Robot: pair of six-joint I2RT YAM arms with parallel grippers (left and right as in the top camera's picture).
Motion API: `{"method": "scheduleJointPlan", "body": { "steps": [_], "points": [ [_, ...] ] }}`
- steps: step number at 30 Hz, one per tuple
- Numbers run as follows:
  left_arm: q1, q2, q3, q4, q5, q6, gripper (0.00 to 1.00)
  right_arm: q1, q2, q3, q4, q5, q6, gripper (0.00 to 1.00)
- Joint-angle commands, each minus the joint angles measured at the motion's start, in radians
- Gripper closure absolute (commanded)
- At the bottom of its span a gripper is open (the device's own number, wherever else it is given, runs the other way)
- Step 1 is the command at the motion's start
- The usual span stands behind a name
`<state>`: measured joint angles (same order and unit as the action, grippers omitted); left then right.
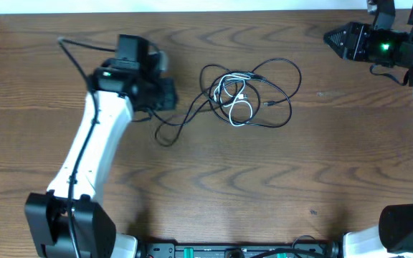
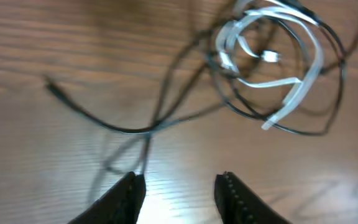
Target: Untangle cables
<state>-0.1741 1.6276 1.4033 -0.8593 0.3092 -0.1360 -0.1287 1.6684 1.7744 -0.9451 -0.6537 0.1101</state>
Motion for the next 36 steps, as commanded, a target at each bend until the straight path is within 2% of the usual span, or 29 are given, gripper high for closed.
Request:
{"method": "scheduleJointPlan", "body": {
  "steps": [1,12,20,29,30,31,32,33,34,36],
  "points": [
    [-0.064,0.036,0.005,0.032,-0.008,0.011,0.53,0.007,0.008,0.005,-0.021,0.051,-0.020,0.55],
    [-0.185,0.173,0.005,0.195,-0.008,-0.045,0.49,0.020,0.009,0.004,-0.072,0.106,-0.056,0.52],
    [-0.303,0.304,0.005,0.402,-0.007,-0.045,0.32,0.046,0.012,0.003,-0.090,0.142,-0.068,0.49],
    [-0.348,0.375,0.005,0.413,-0.035,-0.045,0.31,0.069,0.018,-0.004,-0.096,0.158,-0.068,0.48],
    [-0.348,0.384,0.005,0.410,-0.042,-0.045,0.37,0.073,0.019,-0.004,-0.096,0.158,-0.068,0.48],
    [-0.348,0.386,0.005,0.407,-0.041,-0.045,0.47,0.076,0.019,-0.004,-0.096,0.158,-0.068,0.48],
    [-0.348,0.384,0.005,0.403,-0.041,-0.045,0.71,0.082,0.019,-0.004,-0.095,0.158,-0.068,0.47],
    [-0.348,0.377,0.006,0.399,-0.041,-0.045,0.85,0.085,0.019,-0.004,-0.095,0.158,-0.068,0.47],
    [-0.348,0.360,0.008,0.395,-0.041,-0.045,0.93,0.090,0.019,-0.004,-0.095,0.158,-0.068,0.47],
    [-0.348,0.291,0.023,0.376,-0.041,-0.045,0.92,0.098,0.019,-0.004,-0.095,0.169,-0.067,0.47]
  ]
}}
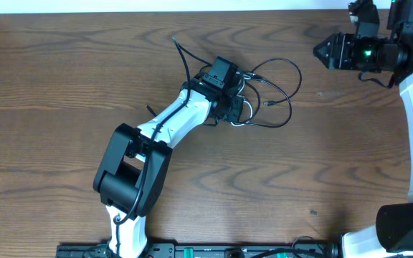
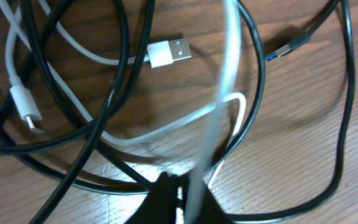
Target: Untangle cables
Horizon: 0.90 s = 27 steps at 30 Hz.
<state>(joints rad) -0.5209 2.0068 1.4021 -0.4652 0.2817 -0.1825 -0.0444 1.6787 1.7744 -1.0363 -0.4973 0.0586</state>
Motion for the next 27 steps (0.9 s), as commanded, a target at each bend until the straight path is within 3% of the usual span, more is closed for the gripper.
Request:
{"method": "scheduleJointPlan", "body": {
  "steps": [1,9,13,24,27],
  "points": [
    [-0.001,-0.132,0.035,-0.026,-0.014,0.002,0.93,0.020,0.009,-0.004,-0.004,0.026,-0.016,0.47],
    [-0.001,-0.618,0.047,-0.032,-0.003,-0.086,0.93,0.066,0.009,-0.004,0.007,0.058,-0.015,0.47],
    [-0.001,-0.777,0.047,-0.029,-0.006,-0.105,0.92,0.077,0.009,-0.004,0.008,0.057,-0.015,0.47],
    [0.034,-0.909,0.052,0.142,-0.006,-0.202,0.93,0.216,0.060,-0.004,0.041,0.049,-0.032,0.41],
    [0.063,-0.921,0.052,0.161,-0.006,-0.206,0.93,0.248,0.110,-0.004,0.043,-0.041,-0.099,0.39]
  ]
}}
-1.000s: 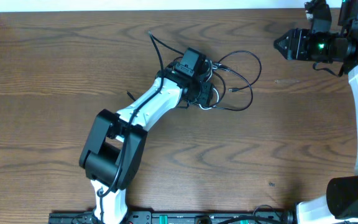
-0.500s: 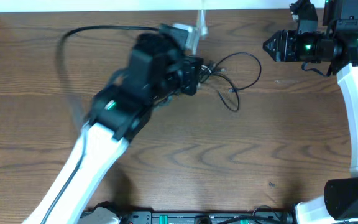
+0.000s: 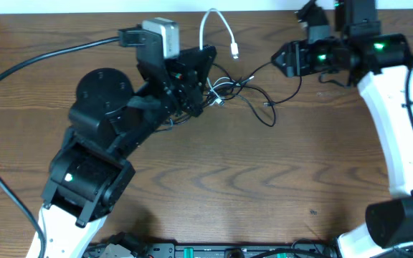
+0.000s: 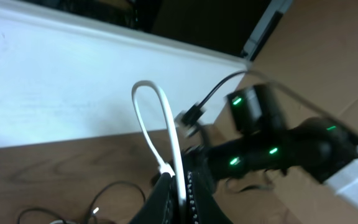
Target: Untangle cables
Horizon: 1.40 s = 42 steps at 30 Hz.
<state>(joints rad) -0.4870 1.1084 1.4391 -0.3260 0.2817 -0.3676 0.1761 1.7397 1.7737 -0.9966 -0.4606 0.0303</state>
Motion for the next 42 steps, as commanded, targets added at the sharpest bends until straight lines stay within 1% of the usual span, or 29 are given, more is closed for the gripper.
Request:
{"method": "scheduleJointPlan", "body": {
  "steps": [1,3,5,8,12,19,21,26,30,35,39,42],
  "points": [
    [0.042,-0.023,0.015,0.021,-0.006,-0.024,0.93,0.037,0.065,-0.003,0.003,-0.109,-0.096,0.39],
    [0.070,-0.019,0.015,0.014,-0.006,-0.035,0.92,0.059,0.098,-0.003,-0.005,-0.179,-0.175,0.36],
    [0.090,-0.016,0.014,0.005,-0.006,-0.039,0.92,0.082,0.135,-0.003,-0.034,-0.221,-0.275,0.31],
    [0.112,-0.012,0.014,0.005,-0.006,-0.044,0.93,0.112,0.196,-0.003,-0.063,-0.220,-0.346,0.29],
    [0.131,-0.014,0.017,0.057,-0.006,-0.072,0.93,0.128,0.249,-0.003,-0.047,-0.220,-0.346,0.28],
    [0.140,-0.059,0.025,0.284,-0.006,-0.092,0.92,0.138,0.275,-0.003,0.001,-0.236,-0.337,0.27],
    [0.140,-0.081,0.025,0.312,-0.006,-0.103,0.93,0.139,0.275,-0.003,0.027,-0.281,-0.336,0.27],
    [0.140,-0.116,0.025,0.333,-0.007,-0.109,0.92,0.142,0.275,-0.003,0.081,-0.383,-0.334,0.26],
    [0.140,-0.124,0.025,0.356,-0.015,-0.109,0.93,0.169,0.275,-0.003,0.085,-0.382,-0.343,0.26],
    [0.140,-0.124,0.025,0.352,-0.047,-0.108,0.93,0.202,0.275,-0.003,0.057,-0.376,-0.453,0.23],
    [0.140,-0.124,0.025,0.342,-0.119,-0.108,0.93,0.212,0.275,-0.003,0.047,-0.376,-0.542,0.19],
    [0.140,-0.124,0.025,0.343,-0.119,-0.109,0.93,0.226,0.275,-0.003,0.047,-0.377,-0.586,0.17]
  ]
}}
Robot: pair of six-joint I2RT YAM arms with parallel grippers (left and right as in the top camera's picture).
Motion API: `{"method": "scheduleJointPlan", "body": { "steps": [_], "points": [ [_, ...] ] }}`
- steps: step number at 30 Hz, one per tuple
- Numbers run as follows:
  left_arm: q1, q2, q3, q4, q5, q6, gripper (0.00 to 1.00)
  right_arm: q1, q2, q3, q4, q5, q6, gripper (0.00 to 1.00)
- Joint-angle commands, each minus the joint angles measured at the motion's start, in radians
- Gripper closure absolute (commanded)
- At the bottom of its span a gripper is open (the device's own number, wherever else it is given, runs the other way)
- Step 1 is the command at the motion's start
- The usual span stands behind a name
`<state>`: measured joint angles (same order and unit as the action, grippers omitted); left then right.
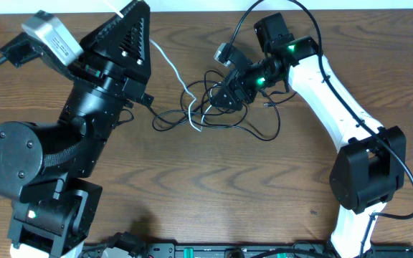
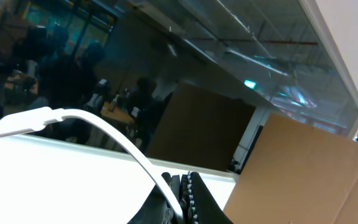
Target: Untangle cables
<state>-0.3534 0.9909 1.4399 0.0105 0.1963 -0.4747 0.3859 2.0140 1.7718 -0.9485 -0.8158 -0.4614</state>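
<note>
My left gripper is shut on a white cable, whose plug end arcs away to the upper left. That view faces the room and ceiling, not the table. In the overhead view the left gripper is raised high near the camera. The white cable hangs from it down into the tangle of black cables at mid-table. My right gripper is down in the tangle's right side. Whether its fingers grip a strand is hidden.
The brown wooden table carries only the cables. My raised left arm covers much of the table's left half in the overhead view. The right arm reaches in from the right, with its own black lead looping above it.
My left gripper, still shut on the white cable, has risen further and now faces the ceiling. The right gripper has moved from the tangle's right edge into it. The white cable is drawn longer.
My left gripper was open at the left, short of the tangle, with the right arm at the far right corner. Then it was shut on the white cable in the pile. Then it held that cable lifted, and the right arm had come closer. Now the right gripper is in the tangle.
</note>
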Motion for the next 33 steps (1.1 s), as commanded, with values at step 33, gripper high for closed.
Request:
{"method": "scheduleJointPlan", "body": {
  "steps": [33],
  "points": [
    [0.006,-0.006,0.025,0.003,-0.078,-0.002,0.93,0.092,0.090,0.001,0.073,-0.074,-0.122,0.23]
  ]
}}
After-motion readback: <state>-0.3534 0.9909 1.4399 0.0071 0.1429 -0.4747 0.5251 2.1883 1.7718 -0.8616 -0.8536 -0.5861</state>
